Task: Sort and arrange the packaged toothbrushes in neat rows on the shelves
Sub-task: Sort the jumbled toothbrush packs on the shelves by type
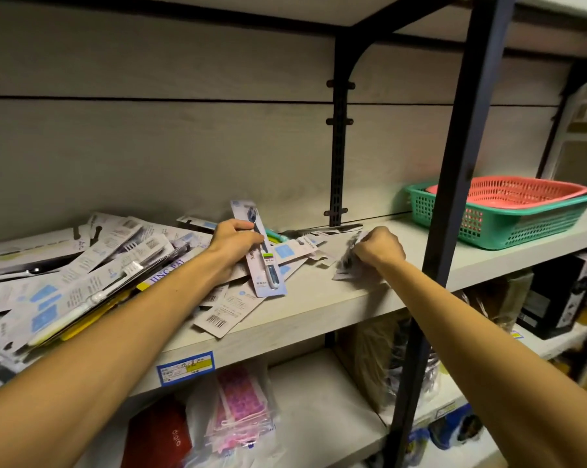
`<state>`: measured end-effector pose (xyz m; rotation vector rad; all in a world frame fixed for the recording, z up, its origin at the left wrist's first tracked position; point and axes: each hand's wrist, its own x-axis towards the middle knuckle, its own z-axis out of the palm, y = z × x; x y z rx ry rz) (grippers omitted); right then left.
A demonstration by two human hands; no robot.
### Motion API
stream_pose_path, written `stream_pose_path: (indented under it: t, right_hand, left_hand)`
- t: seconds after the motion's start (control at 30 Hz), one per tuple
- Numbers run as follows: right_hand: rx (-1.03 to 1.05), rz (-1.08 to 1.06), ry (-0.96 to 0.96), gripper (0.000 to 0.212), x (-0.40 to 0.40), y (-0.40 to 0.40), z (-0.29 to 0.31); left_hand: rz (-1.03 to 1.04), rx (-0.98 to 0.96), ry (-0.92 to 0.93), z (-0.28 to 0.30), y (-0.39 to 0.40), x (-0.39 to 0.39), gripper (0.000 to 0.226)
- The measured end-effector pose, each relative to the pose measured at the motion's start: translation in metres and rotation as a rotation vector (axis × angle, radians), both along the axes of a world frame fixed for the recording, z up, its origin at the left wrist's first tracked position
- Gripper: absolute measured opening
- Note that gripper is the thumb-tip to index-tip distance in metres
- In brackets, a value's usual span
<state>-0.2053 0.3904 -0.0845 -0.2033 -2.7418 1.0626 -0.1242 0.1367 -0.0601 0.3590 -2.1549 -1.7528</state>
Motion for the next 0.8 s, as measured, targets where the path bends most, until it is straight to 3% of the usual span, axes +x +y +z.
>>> stream_pose_path:
  t: [0.07,0.2,0.33,0.47,0.63,0.7,0.8]
  right_hand:
    - [0.154,0.001,0.031,0.027,-0.004,-0.005,0.005]
    - [0.188,0.2,0.128,0.039,-0.02,-0.017,0.012]
    - [0.464,0.274,0.274,0.03,-0.051,-0.031,0.015]
    - [0.638,0.275,0.221,0.039,-0.088,-0.045,0.017]
    - [0.801,0.259,0.324,0.021,-0.109,-0.047,0.011]
    - [0.79,0.244,0.387,0.017,-0.11,-0.043,0.017]
    - [0.544,0.251,0.433,0.014,-0.106,-0.036,0.033]
  left_hand:
    - [-0.008,-0.021,0.007,-0.001,-0.002,-0.002,0.037]
    - [-0.026,-0.067,0.031,0.0,-0.006,-0.008,0.034]
    - [-0.101,-0.174,0.03,0.006,-0.011,-0.018,0.033]
    - [-0.118,-0.192,0.031,0.012,-0.023,-0.031,0.03]
    - [-0.093,-0.139,0.021,0.008,-0.031,-0.037,0.028]
    - [-0.085,-0.122,0.023,0.01,-0.03,-0.035,0.027]
    - [-0.065,-0.072,0.045,0.019,-0.025,-0.03,0.03]
